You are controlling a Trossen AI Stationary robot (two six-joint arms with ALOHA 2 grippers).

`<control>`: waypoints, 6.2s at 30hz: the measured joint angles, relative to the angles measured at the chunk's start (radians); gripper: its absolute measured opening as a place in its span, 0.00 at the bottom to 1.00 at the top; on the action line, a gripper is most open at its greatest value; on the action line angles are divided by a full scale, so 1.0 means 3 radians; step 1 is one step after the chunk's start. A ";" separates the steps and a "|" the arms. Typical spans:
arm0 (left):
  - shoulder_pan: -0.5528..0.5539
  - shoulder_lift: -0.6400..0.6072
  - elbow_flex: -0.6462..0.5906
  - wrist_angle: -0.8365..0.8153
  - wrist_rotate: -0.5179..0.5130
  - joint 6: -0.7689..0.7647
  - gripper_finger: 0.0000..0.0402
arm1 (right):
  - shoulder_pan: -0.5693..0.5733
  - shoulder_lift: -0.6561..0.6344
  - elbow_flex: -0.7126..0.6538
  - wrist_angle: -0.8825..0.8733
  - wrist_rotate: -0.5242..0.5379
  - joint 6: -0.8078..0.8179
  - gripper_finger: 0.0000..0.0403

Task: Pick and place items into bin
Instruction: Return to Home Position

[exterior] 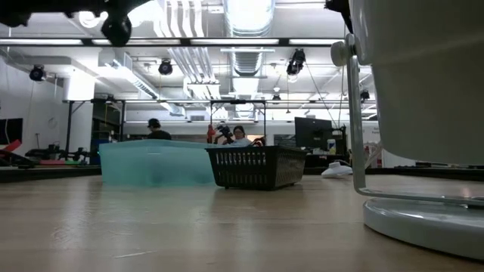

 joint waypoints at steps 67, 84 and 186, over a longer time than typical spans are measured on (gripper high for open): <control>-0.0091 -0.1966 -0.1391 -0.0100 -0.0202 0.0655 0.00 | -0.0261 -0.2308 -0.2193 0.1357 -0.0863 0.0675 0.02; -0.0094 -0.1857 -0.1393 -0.0099 -0.0178 0.0643 0.00 | -0.0224 -0.2744 -0.2302 0.0727 0.0243 0.0370 0.02; -0.0088 -0.1942 -0.1417 -0.1041 -0.0246 0.0652 0.00 | 0.1205 -0.2861 -0.3059 0.1576 0.1260 0.0076 0.02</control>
